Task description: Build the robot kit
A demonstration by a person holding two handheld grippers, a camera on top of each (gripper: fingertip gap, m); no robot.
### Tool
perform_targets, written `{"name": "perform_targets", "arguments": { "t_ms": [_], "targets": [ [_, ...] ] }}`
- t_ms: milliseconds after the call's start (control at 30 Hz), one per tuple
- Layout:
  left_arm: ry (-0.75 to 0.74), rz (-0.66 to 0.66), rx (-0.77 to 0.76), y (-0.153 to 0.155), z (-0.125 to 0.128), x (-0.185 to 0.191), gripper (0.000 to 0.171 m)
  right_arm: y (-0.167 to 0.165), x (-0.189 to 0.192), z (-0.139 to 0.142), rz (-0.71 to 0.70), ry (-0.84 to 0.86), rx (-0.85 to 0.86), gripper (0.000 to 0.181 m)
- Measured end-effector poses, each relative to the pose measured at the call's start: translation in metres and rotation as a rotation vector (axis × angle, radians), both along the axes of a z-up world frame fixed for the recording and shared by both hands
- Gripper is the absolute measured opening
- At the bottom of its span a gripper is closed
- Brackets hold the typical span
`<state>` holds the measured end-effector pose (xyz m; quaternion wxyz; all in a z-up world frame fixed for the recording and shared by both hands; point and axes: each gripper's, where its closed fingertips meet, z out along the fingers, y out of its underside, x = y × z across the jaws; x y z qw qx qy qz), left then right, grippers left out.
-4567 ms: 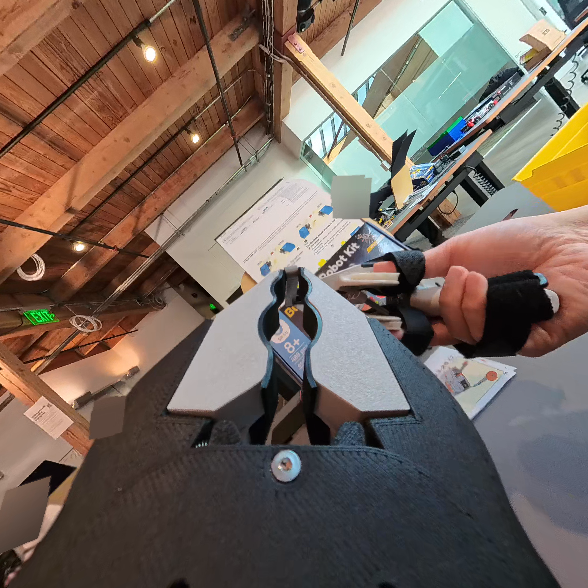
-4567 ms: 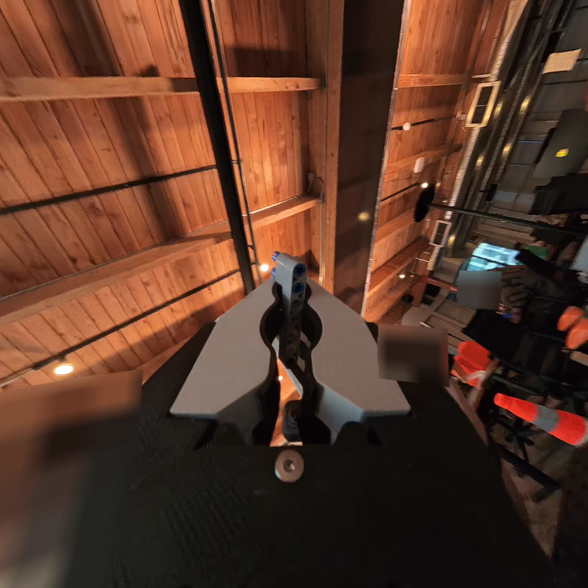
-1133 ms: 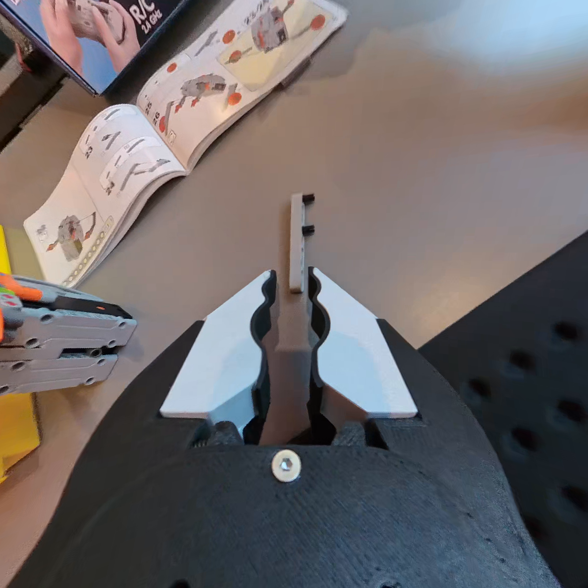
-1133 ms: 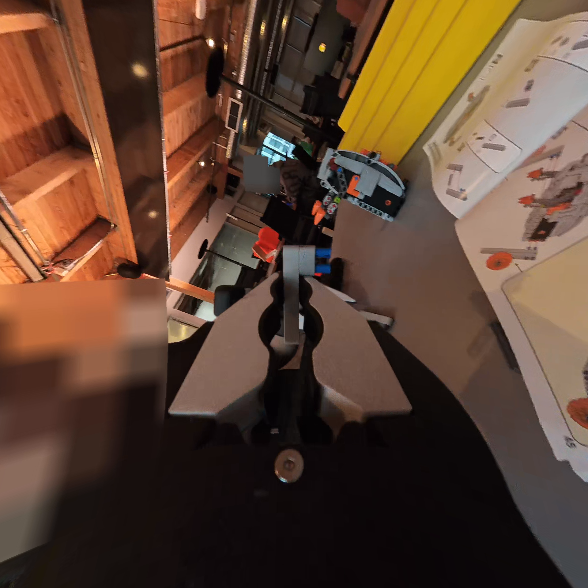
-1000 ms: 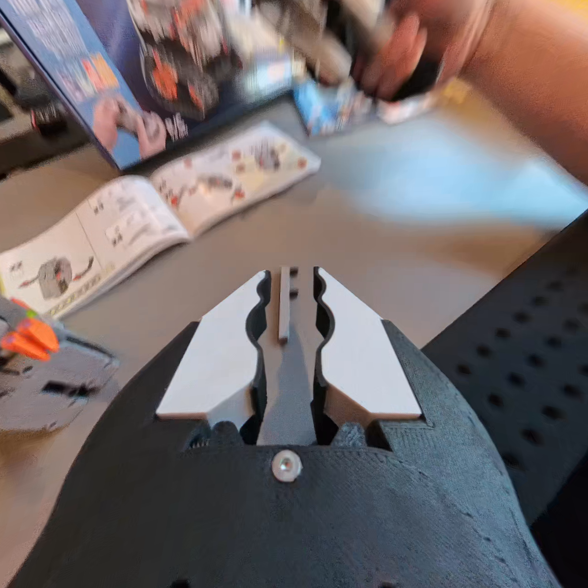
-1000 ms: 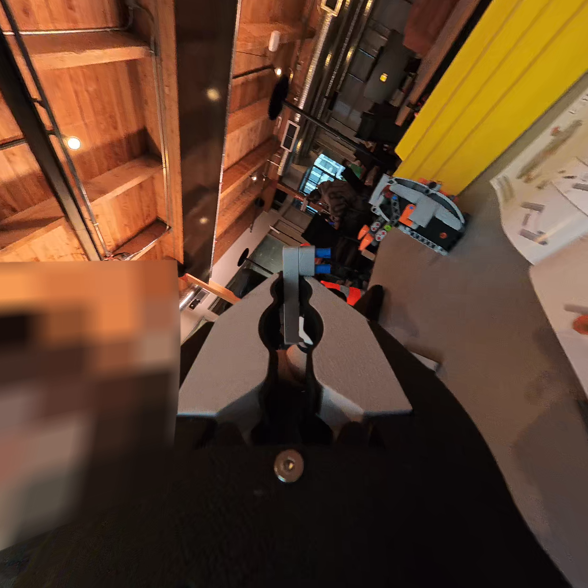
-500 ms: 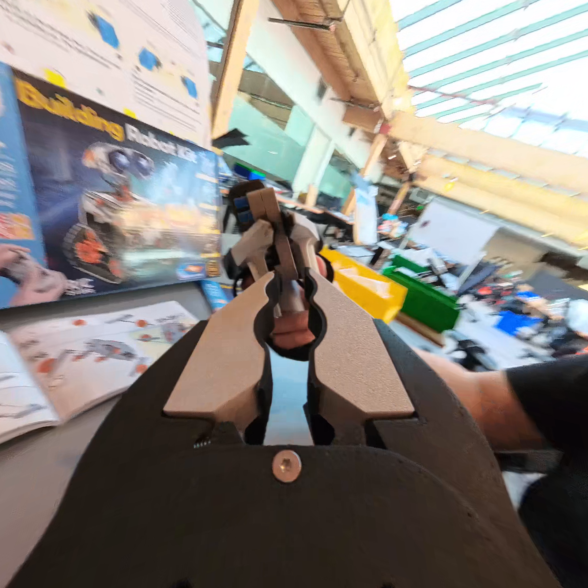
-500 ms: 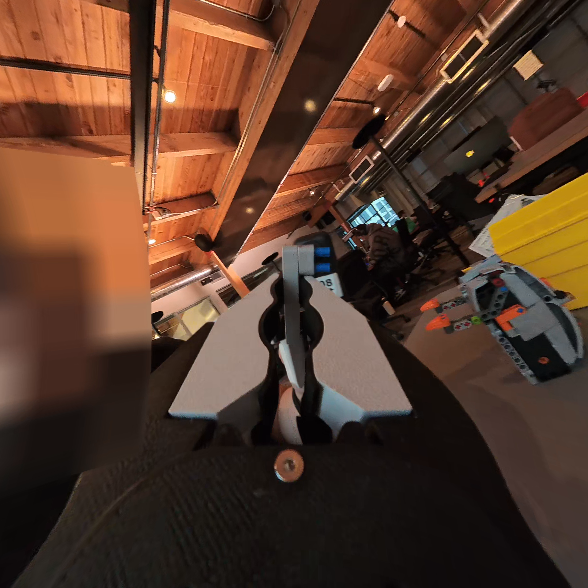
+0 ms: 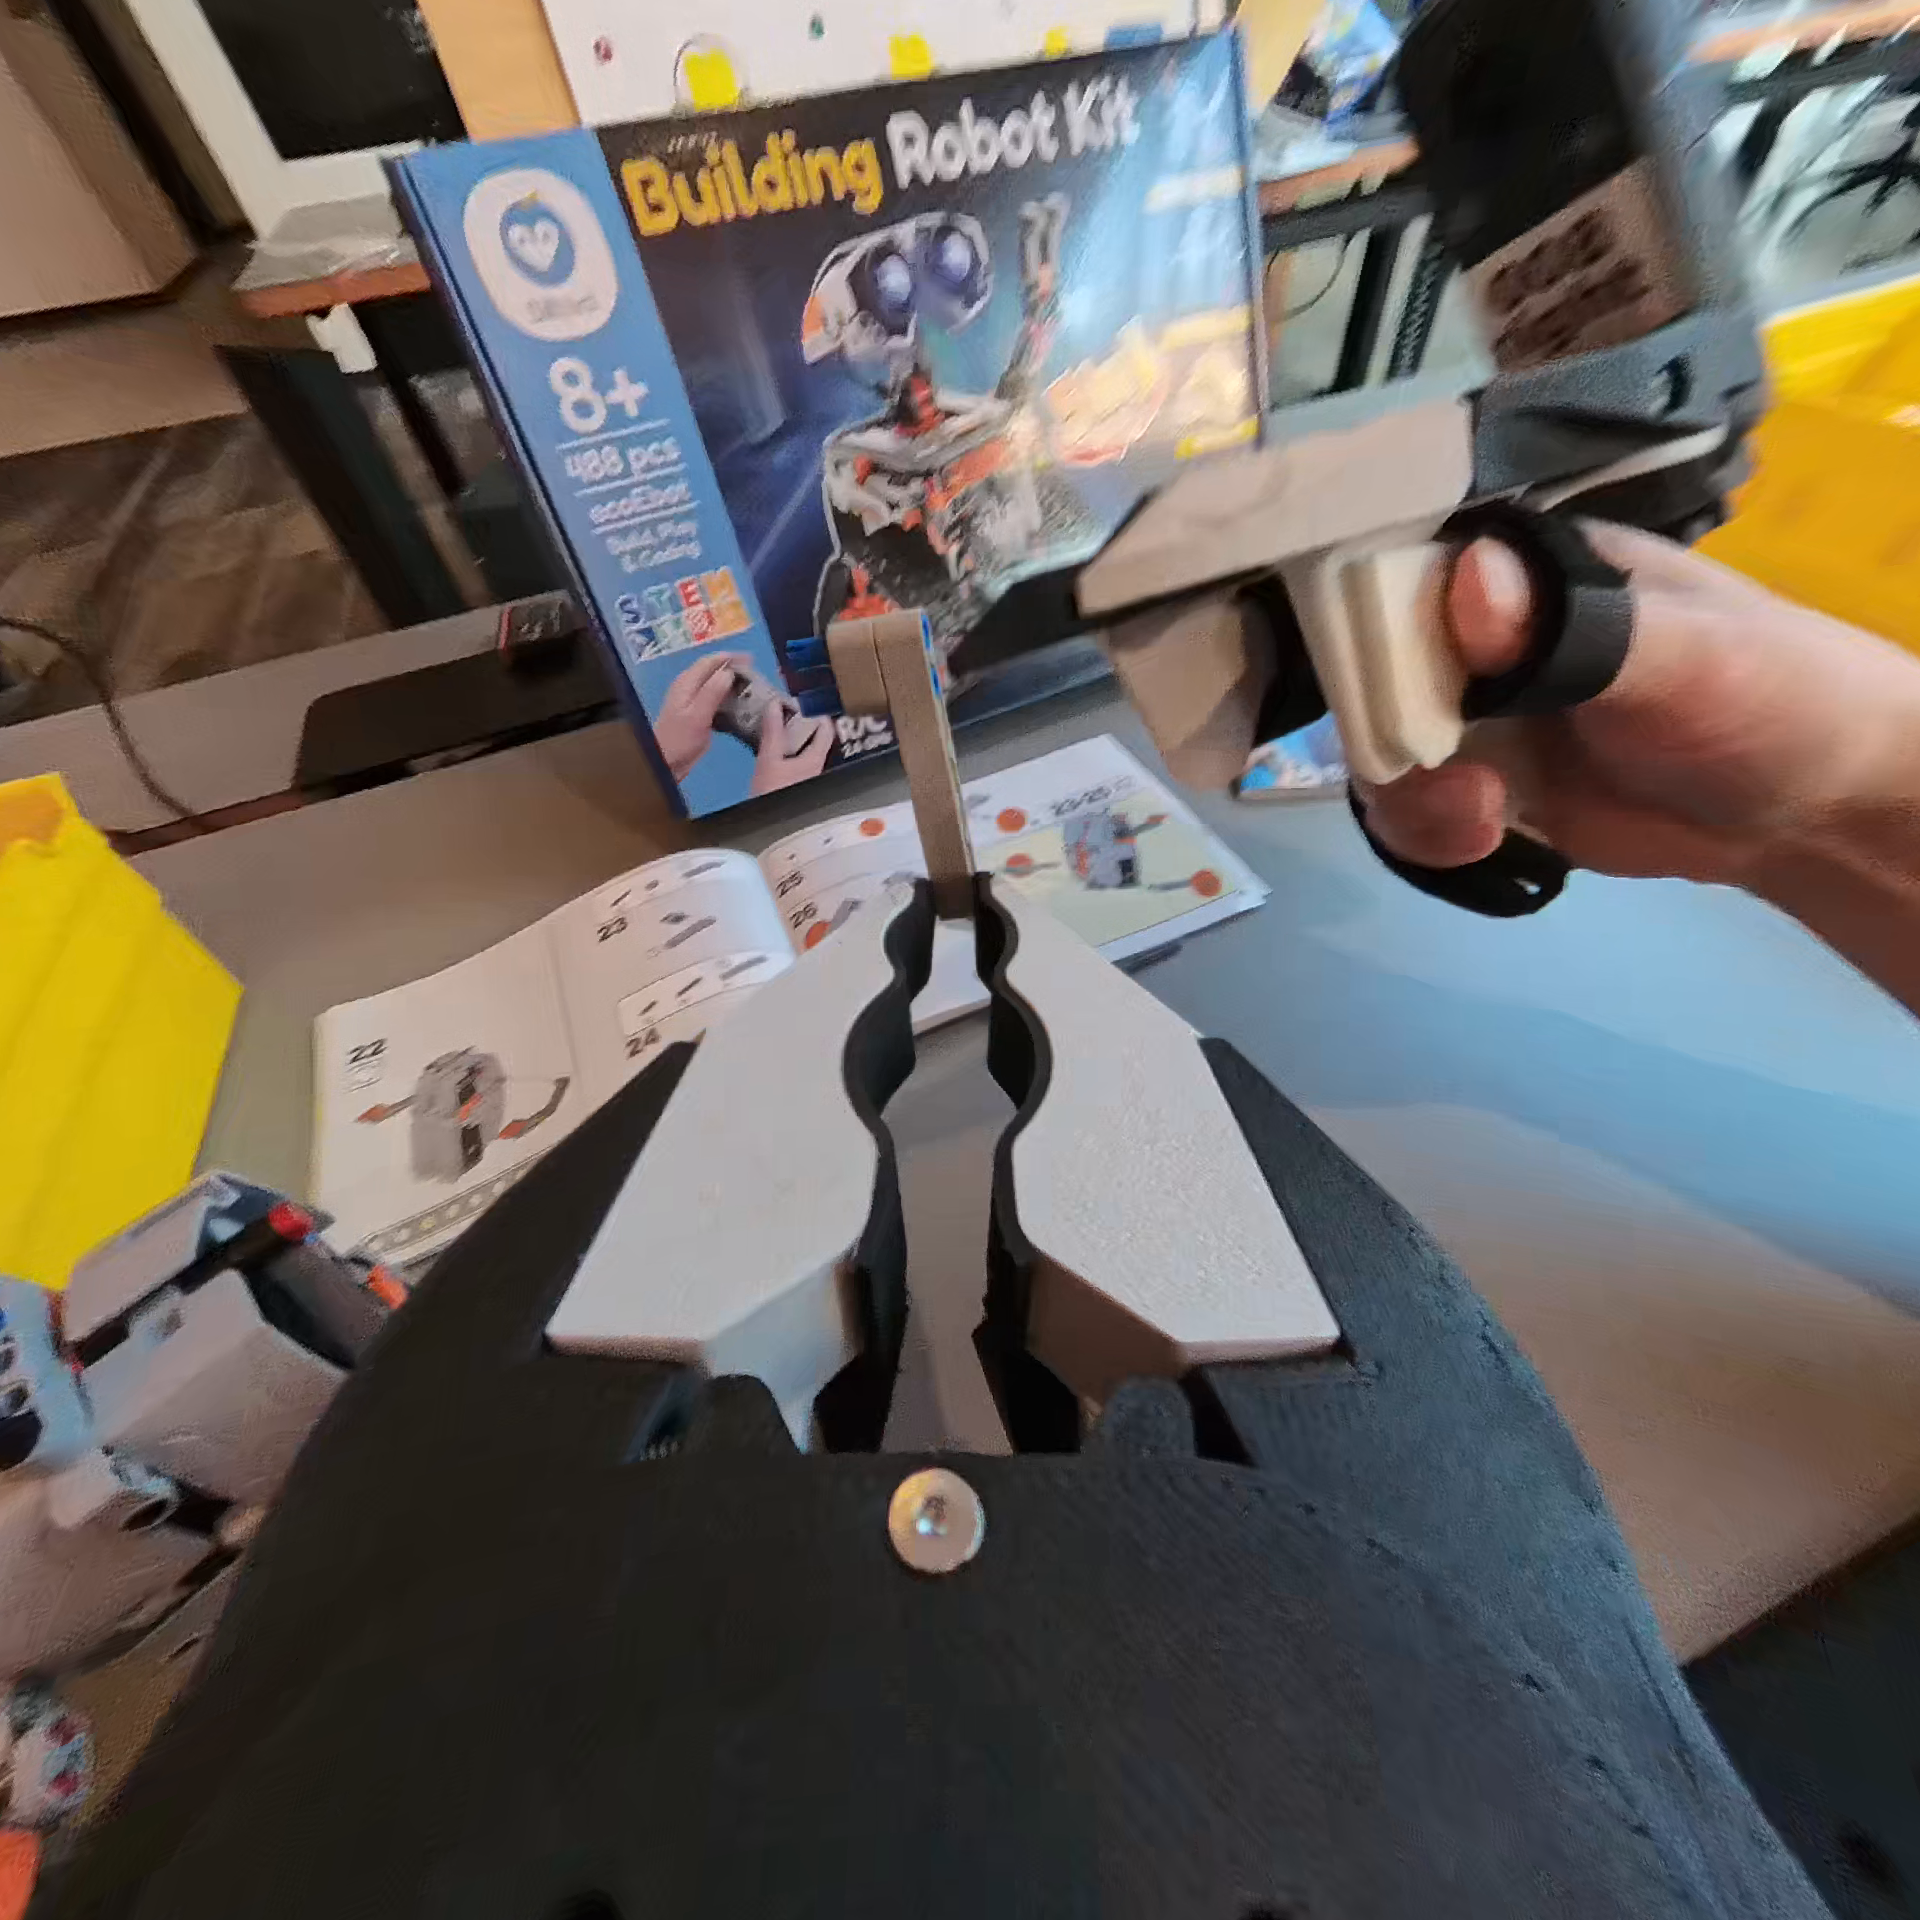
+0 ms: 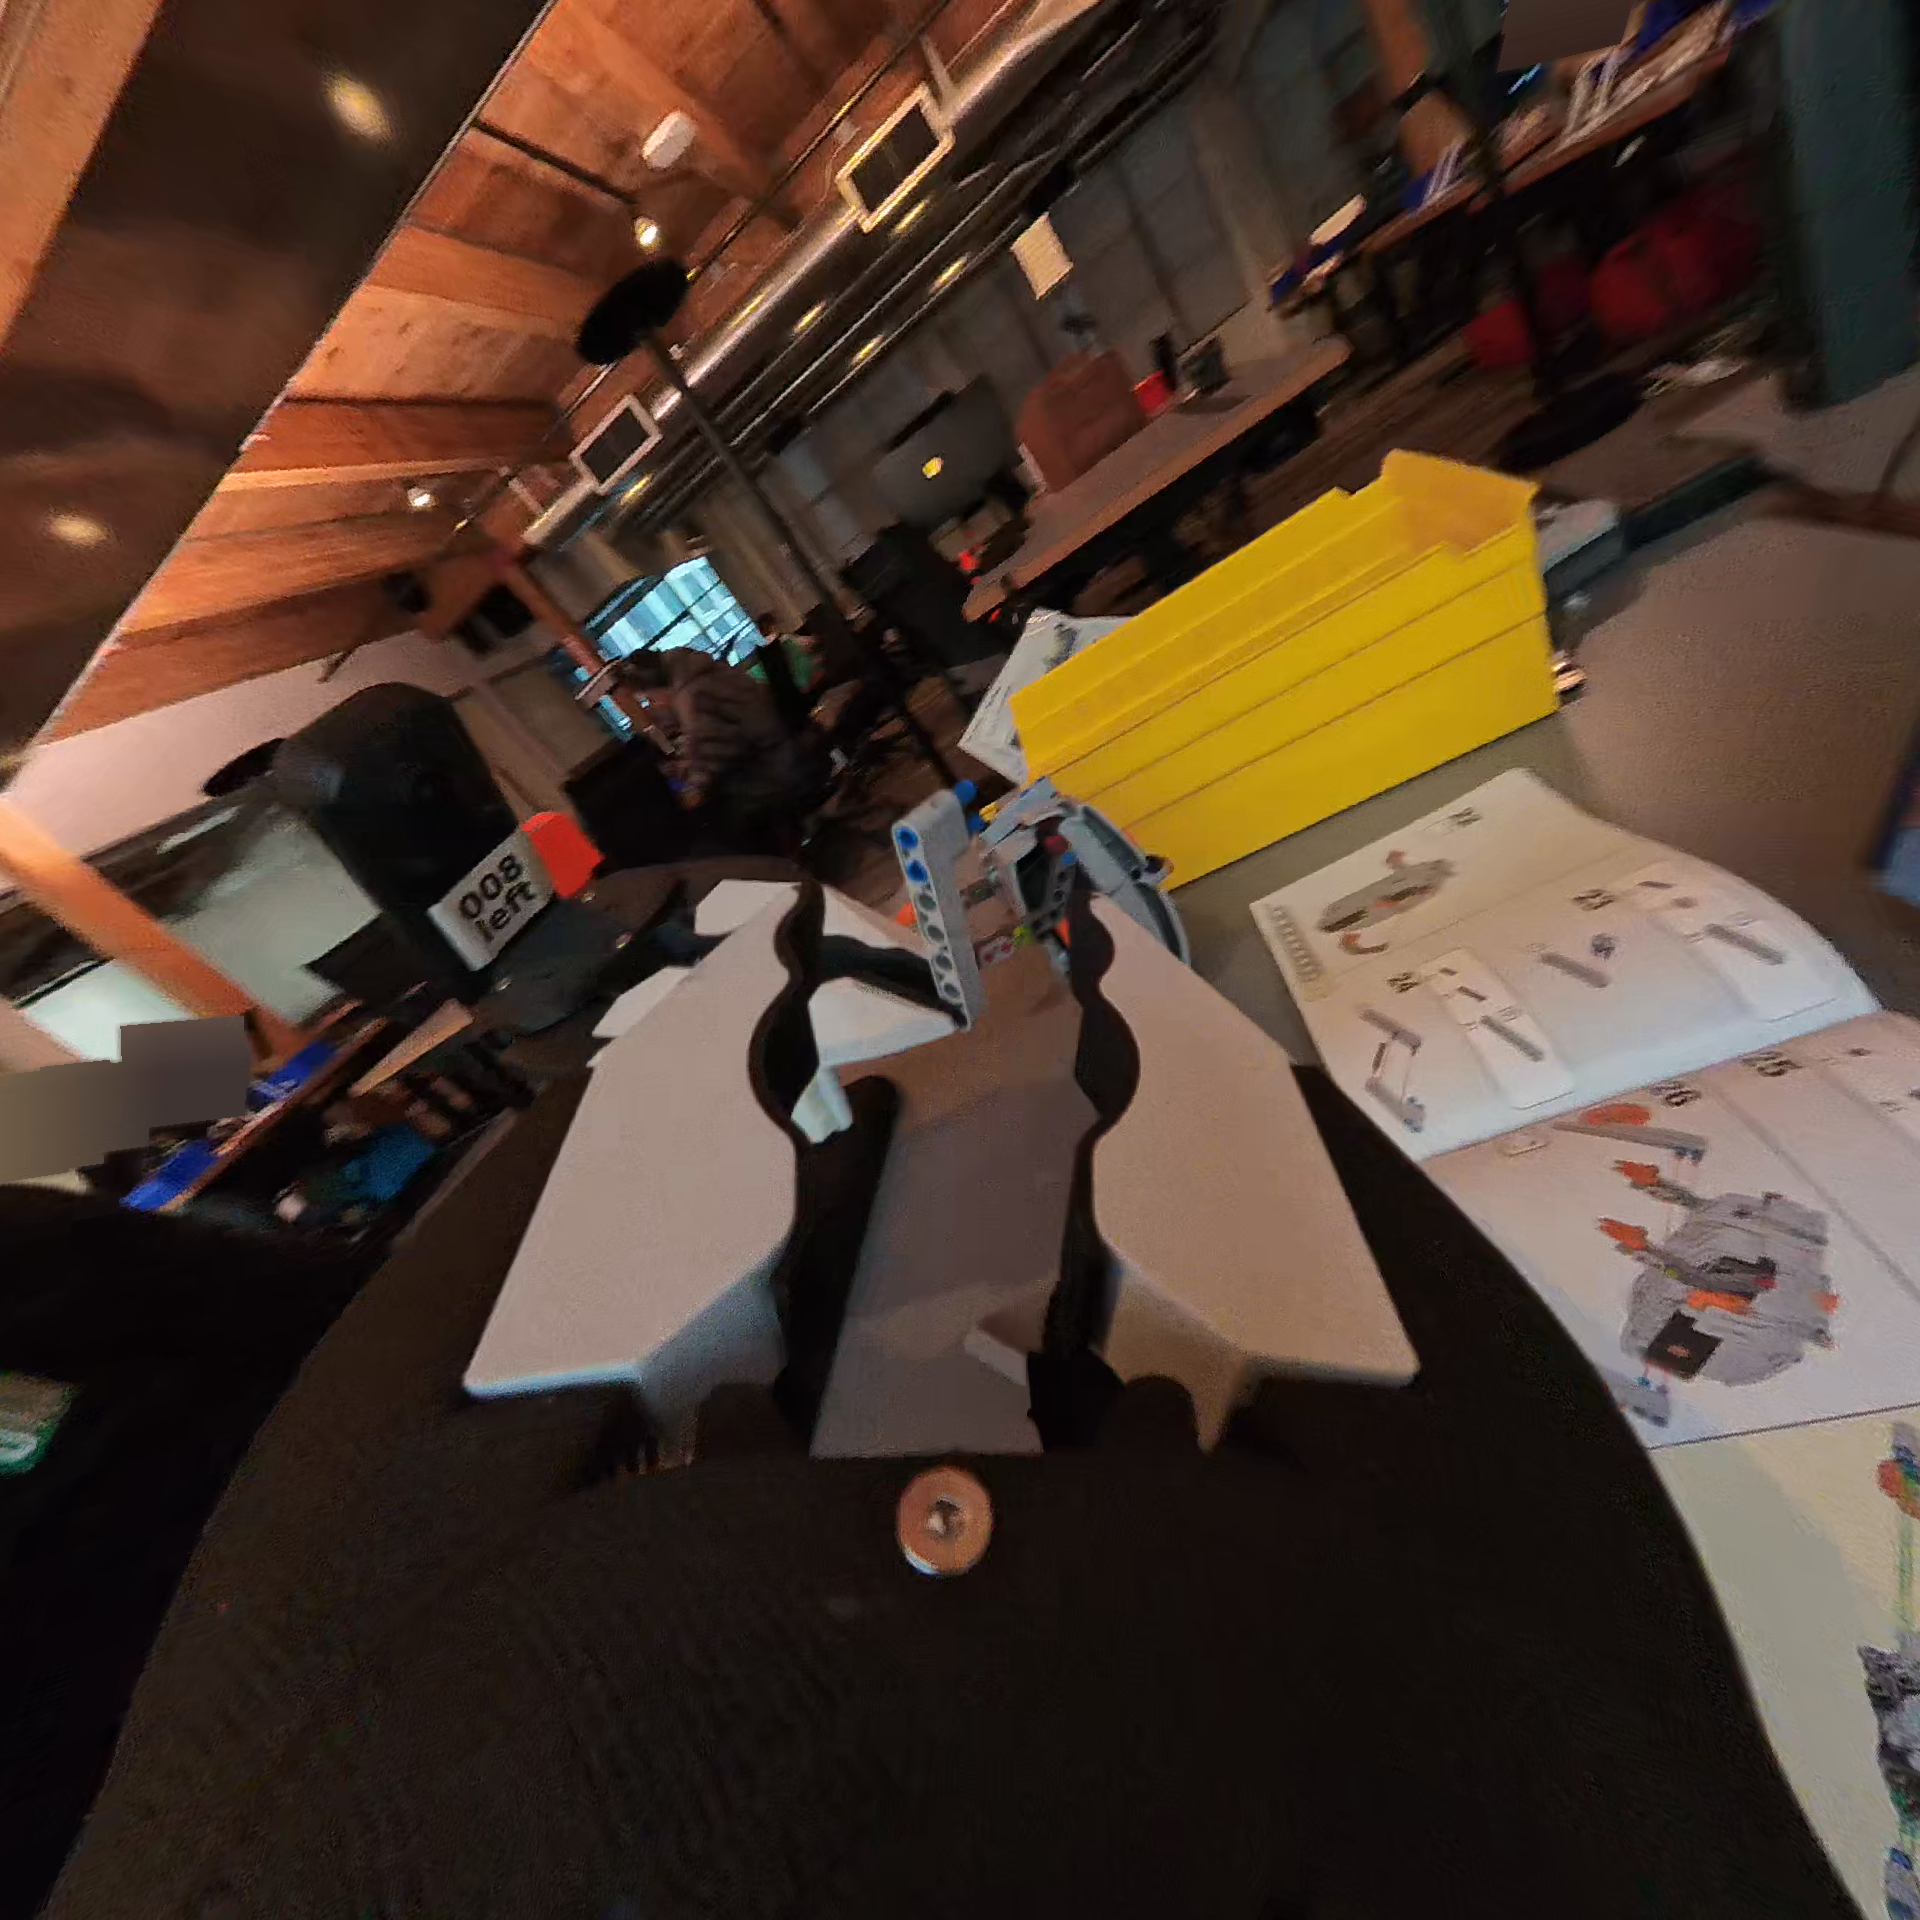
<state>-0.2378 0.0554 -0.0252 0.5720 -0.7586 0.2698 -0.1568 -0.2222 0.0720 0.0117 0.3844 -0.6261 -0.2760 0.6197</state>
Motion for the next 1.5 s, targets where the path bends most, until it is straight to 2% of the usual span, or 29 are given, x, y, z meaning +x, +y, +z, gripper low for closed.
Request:
{"name": "perform_targets", "arguments": {
  "t_ms": [100,133,167,200,300,367,467,500,533,600,667,833,933,1133,1200,1267,1367,1433,1500],
  "targets": [
    [0.058,0.039,-0.013,0.006,-0.004,-0.002,0.006,0.009,-0.010,-0.001,-0.136,-0.046,0.047,0.047],
    [0.059,0.046,-0.016,0.008,-0.004,-0.002,0.006,0.011,-0.014,-0.008,-0.178,-0.098,0.066,0.043],
    [0.060,0.052,-0.017,0.009,-0.004,-0.002,0.006,0.011,-0.017,-0.016,-0.193,-0.152,0.080,0.031],
    [0.069,0.056,-0.020,0.010,-0.004,-0.003,0.006,0.013,-0.019,-0.022,-0.211,-0.193,0.084,0.029],
    [0.103,0.039,-0.027,0.011,-0.008,0.000,0.006,0.012,-0.023,-0.020,-0.211,-0.168,0.082,0.021],
    [0.136,0.030,-0.020,0.012,-0.010,0.003,0.006,0.009,-0.024,-0.026,-0.161,-0.203,0.059,0.006],
    [0.127,-0.044,0.020,0.010,-0.006,0.015,0.003,0.014,-0.011,-0.023,-0.154,-0.219,0.052,0.005],
    [0.089,-0.094,0.006,0.007,-0.006,0.022,0.013,0.022,0.000,-0.021,-0.191,-0.227,0.054,0.005],
    [0.057,-0.143,-0.035,0.004,-0.009,0.028,0.021,0.029,0.013,-0.017,-0.226,-0.230,0.070,0.005],
    [0.052,-0.288,-0.167,-0.004,-0.028,0.043,0.018,0.040,0.042,-0.016,-0.260,-0.264,0.074,0.005],
    [0.097,-0.412,-0.246,-0.004,-0.049,0.058,0.010,0.047,0.068,-0.016,-0.269,-0.266,0.054,0.005],
    [0.369,-0.587,-0.179,0.015,-0.087,0.089,0.017,0.057,0.106,-0.018,-0.291,-0.212,-0.029,0.005],
    [0.489,-0.630,-0.192,0.027,-0.111,0.099,0.021,0.059,0.115,-0.020,-0.294,-0.206,-0.035,0.005],
    [0.549,-0.685,-0.245,0.032,-0.138,0.094,0.019,0.060,0.123,-0.014,-0.295,-0.172,-0.036,0.005],
    [0.520,-0.695,-0.248,0.030,-0.138,0.095,0.017,0.060,0.123,-0.015,-0.289,-0.177,-0.039,0.005],
    [0.515,-0.713,-0.242,0.025,-0.139,0.094,0.004,0.061,0.122,-0.018,-0.286,-0.183,-0.044,0.005],
    [0.502,-0.714,-0.221,0.022,-0.139,0.096,0.004,0.063,0.123,-0.021,-0.288,-0.185,-0.052,0.005],
    [0.479,-0.684,-0.222,0.026,-0.139,0.098,0.011,0.063,0.123,-0.023,-0.288,-0.188,-0.057,0.006],
    [0.453,-0.680,-0.251,0.026,-0.139,0.100,0.005,0.063,0.124,-0.024,-0.290,-0.193,-0.059,0.005]
  ]
}}
